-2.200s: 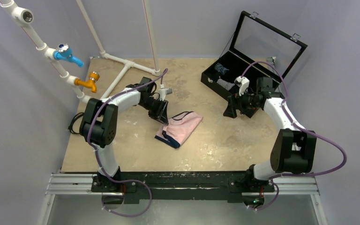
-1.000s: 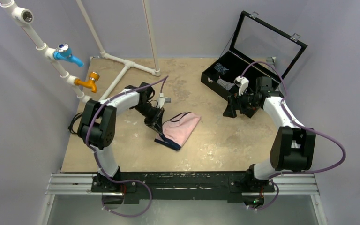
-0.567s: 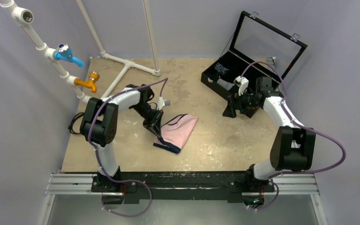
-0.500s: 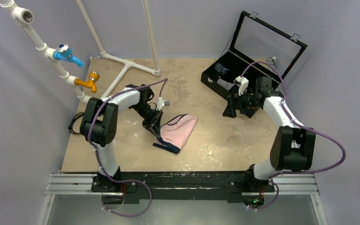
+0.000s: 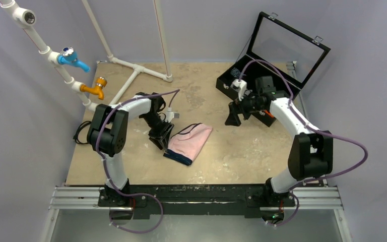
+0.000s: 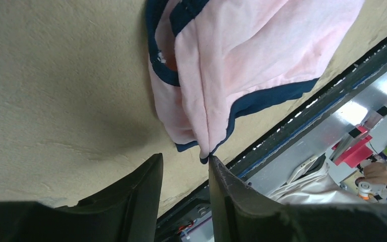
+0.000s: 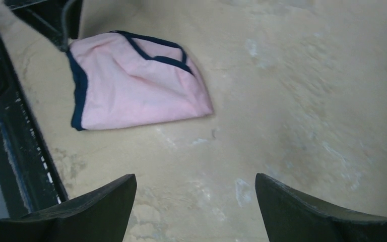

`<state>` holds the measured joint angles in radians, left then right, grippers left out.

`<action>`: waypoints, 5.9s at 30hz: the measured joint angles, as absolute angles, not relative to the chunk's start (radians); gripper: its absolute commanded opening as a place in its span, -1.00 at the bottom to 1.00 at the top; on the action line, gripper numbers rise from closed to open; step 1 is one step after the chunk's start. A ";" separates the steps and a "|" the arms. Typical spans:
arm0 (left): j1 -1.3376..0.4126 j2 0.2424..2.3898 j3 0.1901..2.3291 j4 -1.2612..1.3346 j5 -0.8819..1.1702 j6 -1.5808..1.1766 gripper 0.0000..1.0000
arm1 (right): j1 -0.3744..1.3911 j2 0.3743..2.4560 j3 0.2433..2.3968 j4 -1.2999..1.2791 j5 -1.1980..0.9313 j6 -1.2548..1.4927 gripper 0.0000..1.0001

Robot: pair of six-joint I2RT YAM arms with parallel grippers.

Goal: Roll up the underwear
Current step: Fold the underwear at the center of the board.

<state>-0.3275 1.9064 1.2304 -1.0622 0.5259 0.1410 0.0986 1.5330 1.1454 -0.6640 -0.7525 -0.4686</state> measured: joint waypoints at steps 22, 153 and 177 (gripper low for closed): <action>-0.327 1.679 1.088 -0.928 0.875 0.299 -0.19 | 0.439 2.013 1.407 -0.688 -1.045 -0.536 0.69; -0.035 1.251 1.130 -0.984 0.459 0.246 0.49 | 0.665 1.978 1.380 -0.650 -0.488 -0.559 0.67; 0.063 1.113 1.039 -0.974 0.496 0.246 1.00 | 0.843 1.611 1.191 -0.634 -0.257 -0.601 0.74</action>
<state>0.0631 1.1130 1.0393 -0.9745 0.4961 0.2462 0.8433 1.6112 1.1908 -0.6342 -0.2573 -0.6010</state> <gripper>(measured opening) 0.998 0.889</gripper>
